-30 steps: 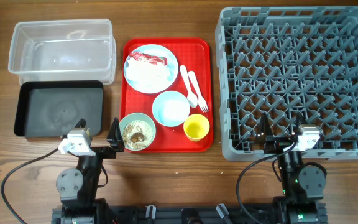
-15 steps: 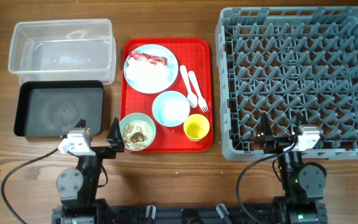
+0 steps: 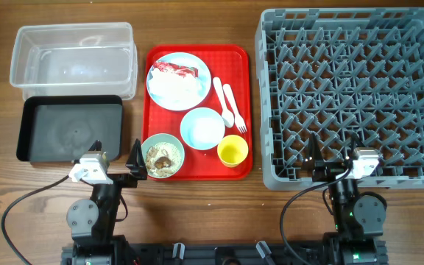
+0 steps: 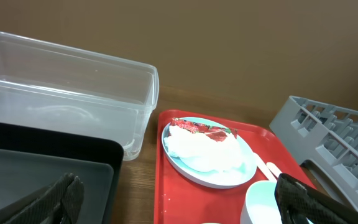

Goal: Sort waste into correct bins and load items into the dishwasher rack

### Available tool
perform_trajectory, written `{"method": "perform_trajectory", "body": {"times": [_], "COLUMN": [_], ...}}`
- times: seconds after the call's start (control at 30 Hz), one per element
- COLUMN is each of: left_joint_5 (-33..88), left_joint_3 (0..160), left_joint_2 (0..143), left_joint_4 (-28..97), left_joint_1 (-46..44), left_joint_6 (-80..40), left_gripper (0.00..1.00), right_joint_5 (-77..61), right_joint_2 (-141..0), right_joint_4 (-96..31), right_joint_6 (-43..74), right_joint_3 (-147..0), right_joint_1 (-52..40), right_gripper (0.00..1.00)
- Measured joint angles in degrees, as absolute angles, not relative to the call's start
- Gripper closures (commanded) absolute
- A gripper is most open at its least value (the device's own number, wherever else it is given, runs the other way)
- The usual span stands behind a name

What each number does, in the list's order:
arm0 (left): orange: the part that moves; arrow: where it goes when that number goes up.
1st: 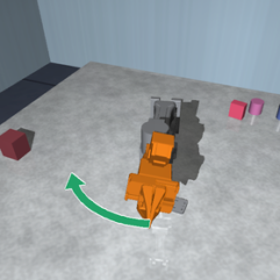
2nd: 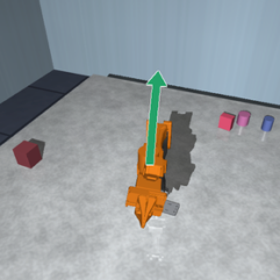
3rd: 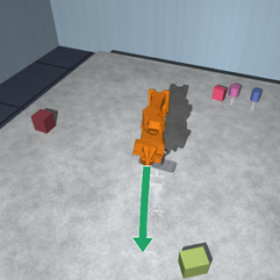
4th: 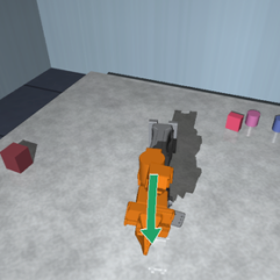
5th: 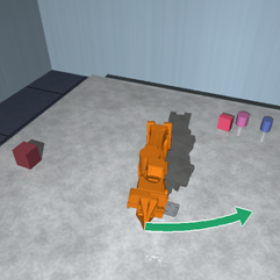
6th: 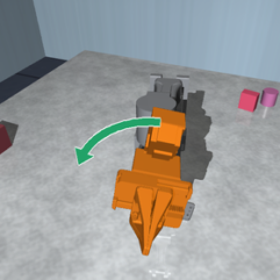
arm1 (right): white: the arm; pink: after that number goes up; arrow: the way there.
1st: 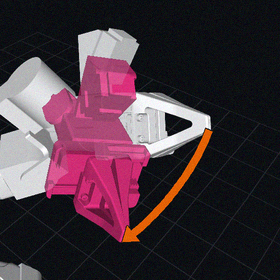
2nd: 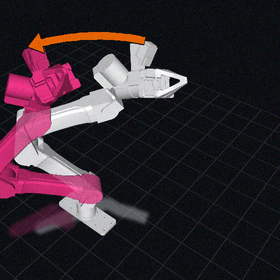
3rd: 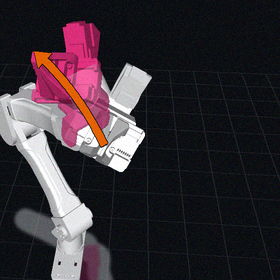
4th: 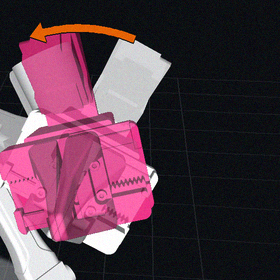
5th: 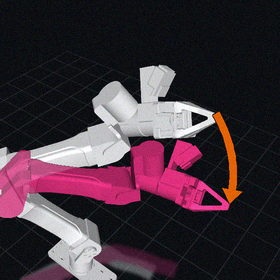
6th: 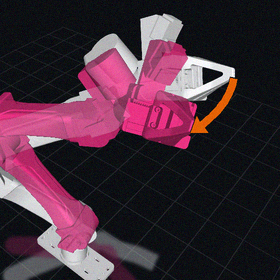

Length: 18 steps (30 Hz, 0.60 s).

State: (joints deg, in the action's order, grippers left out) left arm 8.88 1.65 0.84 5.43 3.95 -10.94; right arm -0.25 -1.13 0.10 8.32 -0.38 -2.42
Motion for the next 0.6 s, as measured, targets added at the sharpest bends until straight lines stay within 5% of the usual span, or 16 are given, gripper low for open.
{"method": "perform_trajectory", "body": {"times": [0.6], "left_joint_5": [10.96], "left_joint_3": [1.48], "left_joint_2": [0.84], "left_joint_4": [1.50], "left_joint_1": [3.95], "left_joint_6": [-10.94], "left_gripper": [0.00], "right_joint_5": [-2.00], "right_joint_2": [-1.13], "right_joint_4": [3.49], "right_joint_6": [9.15], "right_joint_3": [-0.40], "right_joint_1": [-2.42], "right_gripper": [0.00]}}
